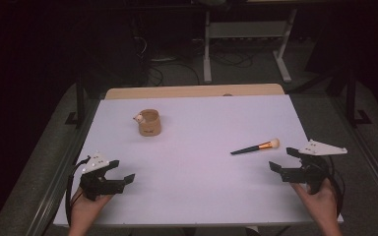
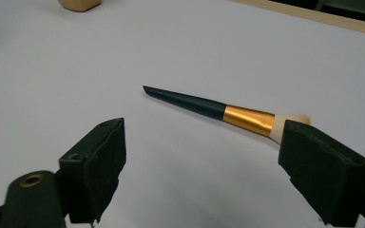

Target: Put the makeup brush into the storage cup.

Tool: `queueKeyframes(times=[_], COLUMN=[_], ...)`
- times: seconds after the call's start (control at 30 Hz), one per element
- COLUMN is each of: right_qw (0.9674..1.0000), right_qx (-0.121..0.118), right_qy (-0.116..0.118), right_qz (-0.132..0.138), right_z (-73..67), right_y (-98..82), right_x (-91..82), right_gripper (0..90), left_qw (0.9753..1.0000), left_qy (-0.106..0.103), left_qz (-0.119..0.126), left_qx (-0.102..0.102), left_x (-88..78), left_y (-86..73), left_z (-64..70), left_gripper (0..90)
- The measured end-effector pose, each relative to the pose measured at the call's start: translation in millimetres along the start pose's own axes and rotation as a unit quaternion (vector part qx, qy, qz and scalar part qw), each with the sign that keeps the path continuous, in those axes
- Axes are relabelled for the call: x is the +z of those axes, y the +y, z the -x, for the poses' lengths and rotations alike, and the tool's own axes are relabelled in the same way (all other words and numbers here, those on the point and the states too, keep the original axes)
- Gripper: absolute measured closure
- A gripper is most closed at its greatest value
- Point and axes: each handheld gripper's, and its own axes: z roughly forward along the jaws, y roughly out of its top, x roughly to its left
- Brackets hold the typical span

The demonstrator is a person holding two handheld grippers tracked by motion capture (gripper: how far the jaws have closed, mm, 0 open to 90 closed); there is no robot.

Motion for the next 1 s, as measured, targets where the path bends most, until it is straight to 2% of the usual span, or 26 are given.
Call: queueKeyframes(times=[0.27,0.33,0.37,0.5,0.63,0.7,0.77,0.83,0.9,0.93,0.97,1.0], right_qw=[0.9993,0.9985,0.997,0.9949,0.9885,0.9863,0.9814,0.9804,0.9771,0.9736,0.9736,0.9708], right_qx=[-0.024,-0.03,-0.045,-0.056,-0.082,-0.095,-0.113,-0.115,-0.125,-0.132,-0.132,-0.141], right_qy=[0.015,0.023,0.029,0.035,0.049,0.051,0.064,0.067,0.075,0.087,0.087,0.093], right_qz=[-0.025,-0.039,-0.056,-0.076,-0.117,-0.125,-0.141,-0.146,-0.154,-0.165,-0.165,-0.171], right_z=[11.6,14.8,17.5,21.7,30.2,32.4,34.3,34.1,34.9,36.1,36.1,37.5], right_y=[26.9,36.5,44.8,54.9,70.7,77.2,89.6,92.3,99.0,104.9,104.9,107.6], right_x=[10.4,16.1,21.3,29.2,41.3,45.4,53.4,55.0,60.5,66.3,66.3,69.5], right_gripper=[13.7,13.7,13.8,13.7,13.8,13.9,14.0,14.0,14.0,14.0,14.0,14.2], left_qw=[1.0,1.0,1.0,1.0,1.0,1.0,1.0,1.0,0.9999,0.9999,0.9999,0.9999], left_qy=[0.0,0.001,0.001,0.002,0.003,0.004,0.005,0.005,0.005,0.005,0.006,0.005], left_qz=[0.002,0.002,0.007,0.005,0.006,0.005,0.005,0.005,0.008,0.008,0.009,0.009], left_qx=[0.005,0.002,0.0,-0.001,-0.002,-0.001,0.0,0.0,-0.003,-0.003,-0.004,-0.004], left_x=[1.1,0.8,1.1,0.2,0.2,0.0,-0.2,-0.2,0.1,0.1,0.1,0.1], left_y=[2.3,2.3,2.4,2.6,2.2,2.2,2.3,2.2,2.2,2.1,2.1,2.1], left_z=[3.0,3.7,4.3,3.7,3.0,2.3,1.7,1.4,1.4,1.1,1.0,0.9], left_gripper=[20.3,20.3,20.3,20.3,20.4,20.4,20.4,20.4,20.4,20.4,20.4,20.4])
